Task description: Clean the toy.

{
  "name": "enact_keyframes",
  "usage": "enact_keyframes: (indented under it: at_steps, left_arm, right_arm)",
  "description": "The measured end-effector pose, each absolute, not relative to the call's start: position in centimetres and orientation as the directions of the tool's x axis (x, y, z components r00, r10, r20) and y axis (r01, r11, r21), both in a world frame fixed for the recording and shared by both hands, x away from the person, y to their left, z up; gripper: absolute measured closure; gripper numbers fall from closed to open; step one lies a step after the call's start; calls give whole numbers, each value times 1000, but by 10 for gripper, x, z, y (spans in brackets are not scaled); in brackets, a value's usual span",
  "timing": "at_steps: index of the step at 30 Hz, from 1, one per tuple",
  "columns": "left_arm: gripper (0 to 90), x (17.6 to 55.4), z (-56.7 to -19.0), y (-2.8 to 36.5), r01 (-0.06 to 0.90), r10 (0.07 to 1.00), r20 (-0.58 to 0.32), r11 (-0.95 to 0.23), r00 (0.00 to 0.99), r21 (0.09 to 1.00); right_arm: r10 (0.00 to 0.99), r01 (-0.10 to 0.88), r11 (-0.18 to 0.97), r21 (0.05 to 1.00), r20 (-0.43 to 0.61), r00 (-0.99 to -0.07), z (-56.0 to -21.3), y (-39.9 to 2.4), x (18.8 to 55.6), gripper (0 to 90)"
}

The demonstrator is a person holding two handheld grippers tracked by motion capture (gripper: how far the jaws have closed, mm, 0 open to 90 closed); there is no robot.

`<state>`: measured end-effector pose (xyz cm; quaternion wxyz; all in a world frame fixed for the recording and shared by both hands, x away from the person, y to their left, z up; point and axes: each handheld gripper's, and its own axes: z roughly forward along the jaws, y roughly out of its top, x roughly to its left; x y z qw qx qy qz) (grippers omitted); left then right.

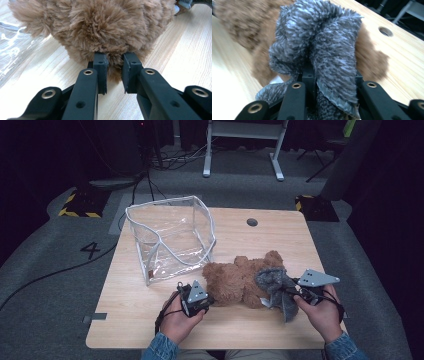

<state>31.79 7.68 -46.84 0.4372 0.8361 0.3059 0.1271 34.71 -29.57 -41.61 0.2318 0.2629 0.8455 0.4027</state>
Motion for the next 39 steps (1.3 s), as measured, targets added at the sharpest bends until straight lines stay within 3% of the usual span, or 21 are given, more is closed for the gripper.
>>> enact_keyframes:
  at_steps: [10,17,22,31,35,39]
  left_arm:
    - [783,316,-465,80,406,621,-57,-439,782,802]
    - [796,308,-457,80,397,610,-53,-446,791,802]
    - [801,302,-448,79,375,596,-46,-441,802,816]
    - [808,296,-441,76,345,574,-38,-437,818,831]
    - [809,297,-443,78,355,580,-43,-436,814,827]
    - [808,299,-448,83,368,590,-44,-443,806,818]
  right_arm:
    - [722,372,508,776,-149,-675,-438,-332,360,696]
    - [747,379,512,771,-182,-639,-431,-338,358,701]
    - [697,307,513,802,-180,-694,-406,-323,340,703]
    - [500,116,489,865,-169,-849,-381,-256,315,701]
    - [428,66,522,850,-194,-882,-388,-221,315,698]
    - [414,90,585,806,-201,-888,-410,-207,324,701]
